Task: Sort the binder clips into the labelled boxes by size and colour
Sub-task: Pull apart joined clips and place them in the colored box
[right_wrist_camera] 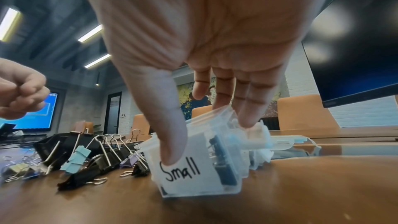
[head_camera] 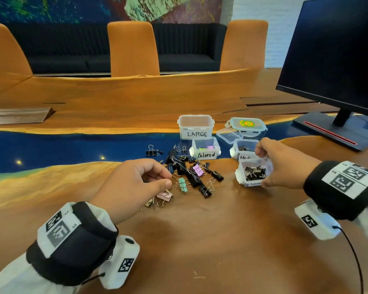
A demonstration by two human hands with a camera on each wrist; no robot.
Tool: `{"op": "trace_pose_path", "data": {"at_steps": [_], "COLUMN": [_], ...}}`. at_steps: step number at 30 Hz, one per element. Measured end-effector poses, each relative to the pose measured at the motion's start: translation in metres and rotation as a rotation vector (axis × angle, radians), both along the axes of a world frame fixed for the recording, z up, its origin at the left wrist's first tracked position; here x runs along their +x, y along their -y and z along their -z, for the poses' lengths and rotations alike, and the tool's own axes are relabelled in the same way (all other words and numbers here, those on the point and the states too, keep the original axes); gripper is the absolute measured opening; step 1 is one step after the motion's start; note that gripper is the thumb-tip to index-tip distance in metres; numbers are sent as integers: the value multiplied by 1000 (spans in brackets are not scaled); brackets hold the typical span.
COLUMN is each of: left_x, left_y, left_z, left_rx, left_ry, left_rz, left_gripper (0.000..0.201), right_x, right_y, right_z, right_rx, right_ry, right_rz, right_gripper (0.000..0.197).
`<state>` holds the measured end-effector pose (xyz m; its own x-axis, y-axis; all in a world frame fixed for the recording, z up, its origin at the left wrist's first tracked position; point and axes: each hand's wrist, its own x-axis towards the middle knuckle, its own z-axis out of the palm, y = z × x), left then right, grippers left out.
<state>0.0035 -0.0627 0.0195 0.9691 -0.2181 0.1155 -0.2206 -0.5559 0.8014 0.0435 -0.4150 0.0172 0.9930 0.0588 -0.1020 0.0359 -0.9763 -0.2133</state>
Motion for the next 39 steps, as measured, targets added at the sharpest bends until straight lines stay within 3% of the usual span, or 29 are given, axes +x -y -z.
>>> {"op": "trace_pose_path", "data": {"at_steps": [11, 16, 22, 24, 27, 30, 34, 39], "left_x": [11, 18, 22, 20, 17, 12, 10, 5], "left_y": [-11, -23, -28, -25, -19, -13, -12, -8], "left_z": [6, 3, 0, 3, 10, 13, 12, -2], "left_rx": [57, 238, 638, 826, 1045, 1164, 1098, 675], "left_ry": [-21, -63, -122, -102, -67, -21, -17, -20], "left_rz": [-30, -5, 37, 72, 109, 87, 93, 107], "left_gripper": [8, 8, 3, 13, 26, 14, 13, 25], "right_x": [2, -16, -39, -42, -44, -48, -52, -62], "right_y": [-5, -35, -78, -90, -106, -114, -119, -132], "right_z": [-2, -13, -13, -5, 6, 13, 19, 25], "right_rx": [23, 420, 811, 911, 961, 989, 1055, 1126], "right_ry": [-49, 210, 279, 307, 272, 234, 195, 85], "right_rz": [-3, -41, -87, -80, -86, -111, -125, -153], "right_gripper": [67, 43, 29, 23, 17, 15, 15, 26]}}
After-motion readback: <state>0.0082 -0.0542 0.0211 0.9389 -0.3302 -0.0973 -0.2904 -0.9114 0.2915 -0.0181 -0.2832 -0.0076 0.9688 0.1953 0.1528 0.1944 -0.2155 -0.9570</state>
